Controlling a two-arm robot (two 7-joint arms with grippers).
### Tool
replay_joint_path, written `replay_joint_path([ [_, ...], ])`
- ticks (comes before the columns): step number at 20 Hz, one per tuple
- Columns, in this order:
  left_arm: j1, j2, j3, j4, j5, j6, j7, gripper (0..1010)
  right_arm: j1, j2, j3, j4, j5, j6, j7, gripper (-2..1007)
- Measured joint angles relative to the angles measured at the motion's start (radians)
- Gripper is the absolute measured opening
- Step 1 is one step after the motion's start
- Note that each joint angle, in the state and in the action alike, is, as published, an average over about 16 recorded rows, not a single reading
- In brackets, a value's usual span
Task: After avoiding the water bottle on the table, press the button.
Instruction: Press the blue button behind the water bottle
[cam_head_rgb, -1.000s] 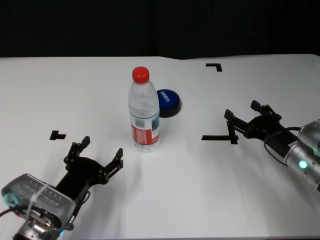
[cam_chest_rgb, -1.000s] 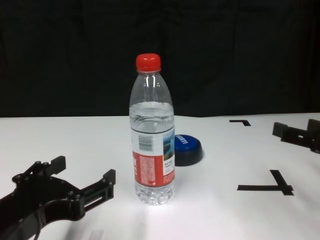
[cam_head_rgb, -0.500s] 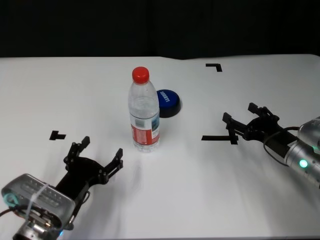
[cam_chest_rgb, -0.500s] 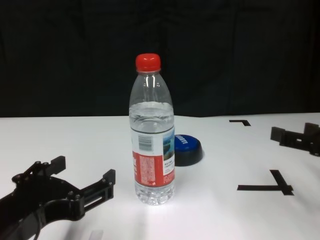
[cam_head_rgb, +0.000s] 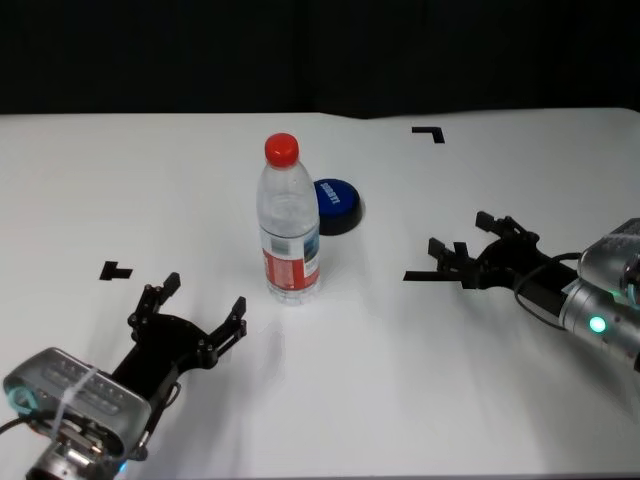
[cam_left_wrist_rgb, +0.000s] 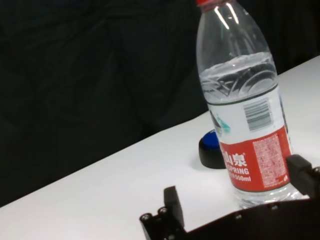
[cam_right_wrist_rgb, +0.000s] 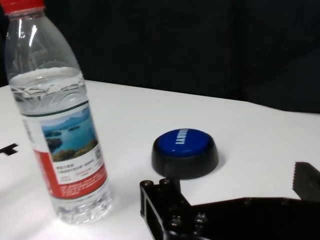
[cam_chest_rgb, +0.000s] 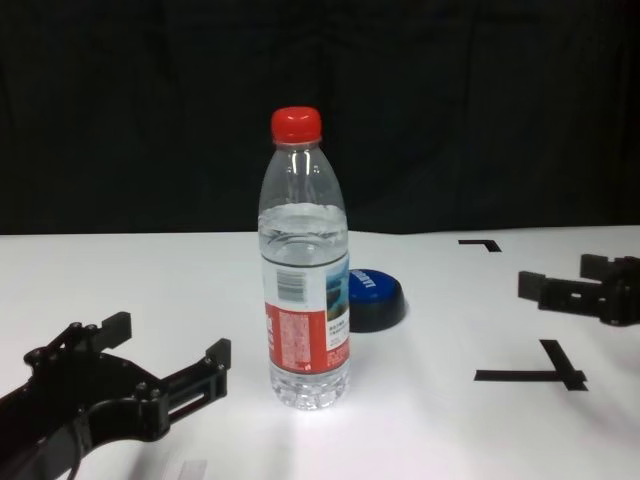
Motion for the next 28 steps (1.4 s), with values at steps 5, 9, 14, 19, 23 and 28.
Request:
replay_joint_path([
  [5,0.000,0.000,0.000,0.000,0.000,0.000,0.000,1003,0.022,0.018,-0.039,0.023,-0.007,-0.003,0.018,1003],
  [9,0.000,0.000,0.000,0.000,0.000,0.000,0.000,1003,0.041,0.024,-0.066,0.043,-0.010,-0.012,0.030,1003],
  [14,0.000,0.000,0.000,0.000,0.000,0.000,0.000,1003,0.073,0.019,-0.099,0.078,-0.010,-0.027,0.048,1003],
  [19,0.000,0.000,0.000,0.000,0.000,0.000,0.000,1003,0.125,0.005,-0.132,0.128,-0.005,-0.044,0.080,1003],
  [23,0.000,0.000,0.000,0.000,0.000,0.000,0.000,1003,0.175,-0.009,-0.158,0.179,0.003,-0.056,0.114,1003],
  [28,0.000,0.000,0.000,0.000,0.000,0.000,0.000,1003,0.245,-0.026,-0.190,0.254,0.015,-0.074,0.163,1003],
])
